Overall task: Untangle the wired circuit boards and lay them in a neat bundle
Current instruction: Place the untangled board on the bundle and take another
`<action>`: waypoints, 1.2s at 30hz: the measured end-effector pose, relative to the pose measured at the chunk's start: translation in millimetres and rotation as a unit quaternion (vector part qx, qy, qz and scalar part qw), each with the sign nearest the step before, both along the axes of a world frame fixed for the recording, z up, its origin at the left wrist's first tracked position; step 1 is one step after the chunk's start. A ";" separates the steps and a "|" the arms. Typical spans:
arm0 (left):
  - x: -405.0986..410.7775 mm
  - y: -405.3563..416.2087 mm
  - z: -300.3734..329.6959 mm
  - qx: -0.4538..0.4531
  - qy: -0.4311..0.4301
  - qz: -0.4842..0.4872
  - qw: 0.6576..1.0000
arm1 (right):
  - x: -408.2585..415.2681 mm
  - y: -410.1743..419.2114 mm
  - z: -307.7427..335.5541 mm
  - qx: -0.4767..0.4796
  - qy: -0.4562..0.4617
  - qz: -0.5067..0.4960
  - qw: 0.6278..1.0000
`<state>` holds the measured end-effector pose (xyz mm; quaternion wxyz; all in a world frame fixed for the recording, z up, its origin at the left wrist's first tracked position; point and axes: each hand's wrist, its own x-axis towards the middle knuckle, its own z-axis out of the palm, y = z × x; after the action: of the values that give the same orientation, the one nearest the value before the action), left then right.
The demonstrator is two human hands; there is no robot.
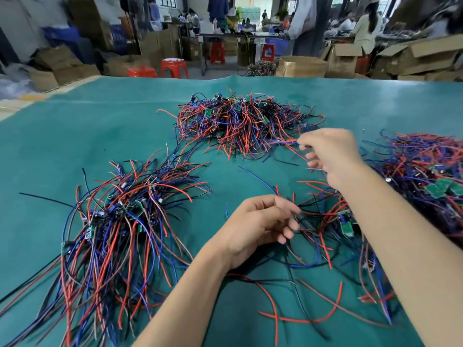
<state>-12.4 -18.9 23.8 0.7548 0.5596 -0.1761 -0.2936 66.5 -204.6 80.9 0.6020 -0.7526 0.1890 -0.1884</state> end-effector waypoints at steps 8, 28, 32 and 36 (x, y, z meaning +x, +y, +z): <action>3.0 -4.8 -3.6 -0.060 0.059 0.069 0.994 | -104.6 21.8 -26.0 0.295 -0.005 0.149 0.944; 5.5 -8.9 -14.0 -0.018 -0.011 0.117 0.993 | -104.7 36.2 -49.8 0.180 0.000 0.210 0.961; 5.1 -8.2 -13.4 -0.016 -0.020 0.117 0.993 | -103.0 33.8 -48.3 0.226 0.014 0.211 0.951; 5.7 -8.6 -15.3 -0.018 -0.010 0.129 0.991 | -102.1 31.7 -49.5 0.215 0.019 0.204 0.955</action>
<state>-6.7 -27.6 8.5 0.7944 0.5670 -0.1155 -0.1847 -35.7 -172.8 31.4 0.7715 -0.6312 0.0793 -0.0022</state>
